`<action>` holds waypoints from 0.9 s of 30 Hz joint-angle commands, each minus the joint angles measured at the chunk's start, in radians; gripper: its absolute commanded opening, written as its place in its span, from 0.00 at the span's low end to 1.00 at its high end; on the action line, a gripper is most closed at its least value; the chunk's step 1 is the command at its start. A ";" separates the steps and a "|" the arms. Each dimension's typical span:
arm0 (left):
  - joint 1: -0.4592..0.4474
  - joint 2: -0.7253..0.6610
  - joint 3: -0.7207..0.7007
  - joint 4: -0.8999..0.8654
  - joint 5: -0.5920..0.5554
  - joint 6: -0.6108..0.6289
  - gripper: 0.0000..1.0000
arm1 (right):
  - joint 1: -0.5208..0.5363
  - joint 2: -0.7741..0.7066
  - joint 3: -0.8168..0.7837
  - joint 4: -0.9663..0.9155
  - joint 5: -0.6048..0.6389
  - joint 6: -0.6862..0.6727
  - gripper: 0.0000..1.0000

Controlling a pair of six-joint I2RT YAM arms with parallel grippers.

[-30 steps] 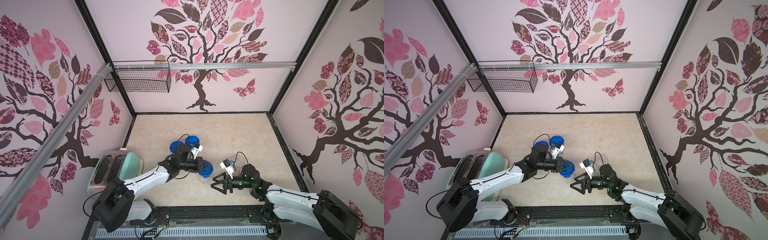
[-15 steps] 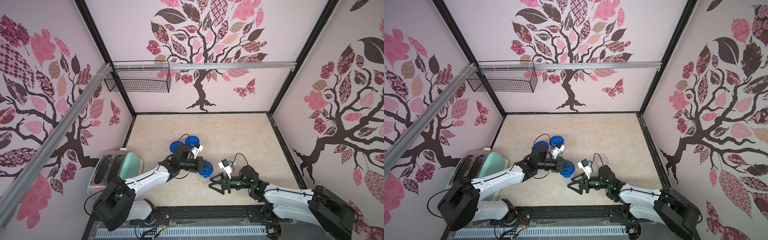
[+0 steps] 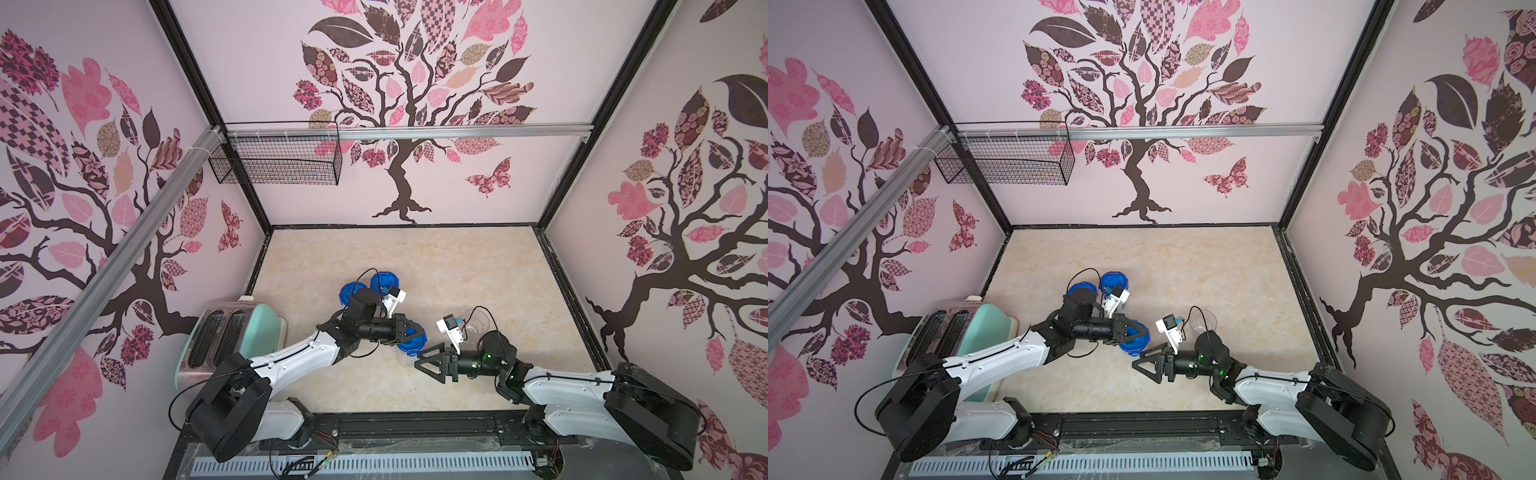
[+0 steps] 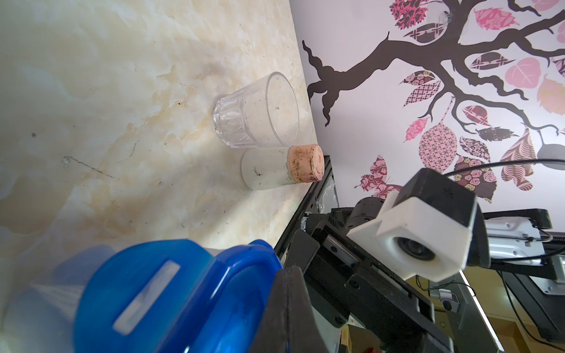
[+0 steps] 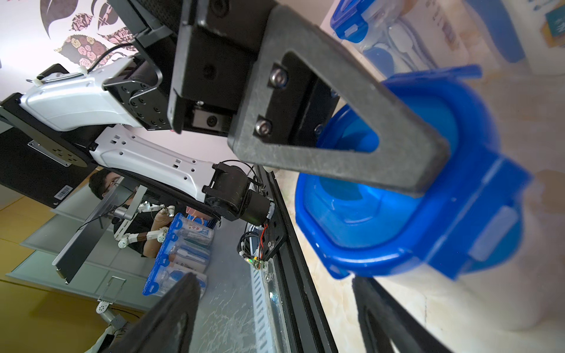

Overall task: Take out toiletry kits
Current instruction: Unfasten the latch on the container.

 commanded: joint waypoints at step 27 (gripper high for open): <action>0.002 0.048 -0.068 -0.121 -0.062 0.010 0.04 | 0.054 0.136 0.058 0.210 0.006 -0.054 0.82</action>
